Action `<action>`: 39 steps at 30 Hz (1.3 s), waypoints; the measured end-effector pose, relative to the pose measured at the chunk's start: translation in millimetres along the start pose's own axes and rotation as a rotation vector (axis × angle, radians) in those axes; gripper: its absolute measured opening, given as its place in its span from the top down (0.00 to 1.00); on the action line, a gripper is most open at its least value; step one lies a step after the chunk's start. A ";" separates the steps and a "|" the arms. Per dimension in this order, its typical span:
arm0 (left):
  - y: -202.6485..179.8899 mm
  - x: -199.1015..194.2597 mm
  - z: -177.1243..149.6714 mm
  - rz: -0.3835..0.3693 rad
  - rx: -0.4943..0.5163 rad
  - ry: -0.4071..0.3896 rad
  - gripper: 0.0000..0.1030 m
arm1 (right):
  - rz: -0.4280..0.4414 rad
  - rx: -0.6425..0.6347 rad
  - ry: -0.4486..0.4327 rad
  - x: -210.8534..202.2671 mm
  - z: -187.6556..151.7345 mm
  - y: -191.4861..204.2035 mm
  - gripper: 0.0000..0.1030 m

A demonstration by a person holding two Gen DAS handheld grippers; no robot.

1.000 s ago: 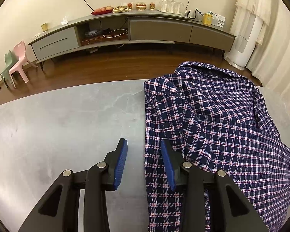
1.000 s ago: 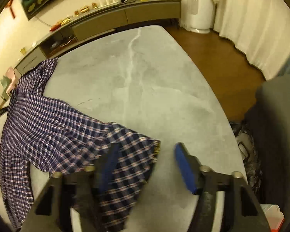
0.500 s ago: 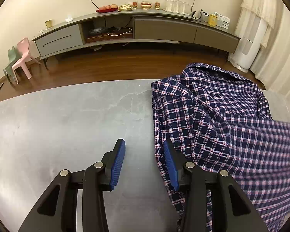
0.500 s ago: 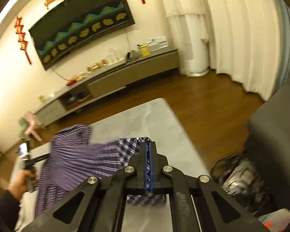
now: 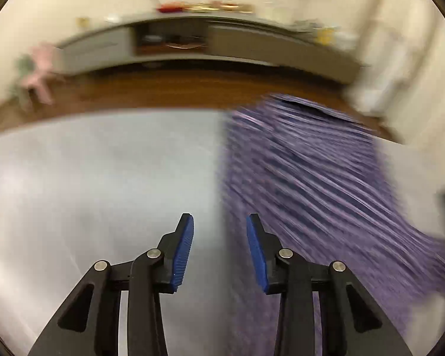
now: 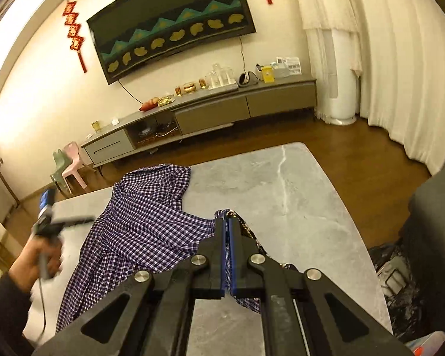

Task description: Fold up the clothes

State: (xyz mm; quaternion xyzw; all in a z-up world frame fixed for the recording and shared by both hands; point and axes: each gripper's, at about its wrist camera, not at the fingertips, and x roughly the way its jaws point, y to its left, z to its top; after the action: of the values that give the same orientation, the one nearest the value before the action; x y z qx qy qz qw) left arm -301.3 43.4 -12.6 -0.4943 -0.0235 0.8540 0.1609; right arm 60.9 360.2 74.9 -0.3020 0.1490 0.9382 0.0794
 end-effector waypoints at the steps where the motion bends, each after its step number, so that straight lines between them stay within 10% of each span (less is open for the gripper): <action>1: -3.1 -10.6 -19.6 -0.021 0.025 0.016 0.65 | 0.003 0.000 -0.006 -1.5 0.5 3.4 0.97; 10: -5.4 -54.6 -136.1 0.189 0.222 0.062 0.66 | 0.092 0.003 -0.020 -7.8 7.4 68.3 0.97; 15: -22.1 -75.0 -173.1 0.197 0.369 0.051 0.66 | 0.257 -0.291 -0.069 -67.3 -14.5 185.0 0.97; 21: 77.7 -112.4 -168.0 -0.097 -0.090 -0.040 0.66 | 0.400 -0.701 0.211 -91.8 -162.3 290.0 0.97; 26: 92.6 -112.3 -181.7 -0.230 -0.190 -0.034 0.66 | 0.315 -0.781 0.418 -57.4 -260.7 298.3 0.97; 30: 70.9 -108.9 -182.6 -0.325 -0.130 -0.029 0.65 | 0.312 -0.778 0.467 -48.7 -277.2 299.3 0.95; 33: 55.5 -121.2 -183.1 -0.390 -0.090 -0.086 0.64 | 0.411 -0.783 0.483 -64.4 -266.8 297.5 0.62; 39: -0.7 -123.4 -214.2 -0.509 0.062 -0.060 0.60 | 0.384 -0.499 0.392 -70.8 -203.8 238.5 0.60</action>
State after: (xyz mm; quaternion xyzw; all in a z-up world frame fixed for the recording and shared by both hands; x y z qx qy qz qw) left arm -62.0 -18.1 -18.5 -0.4416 -0.1256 0.8007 0.3848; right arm 171.6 64.3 14.3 -0.4525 -0.0178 0.8678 -0.2043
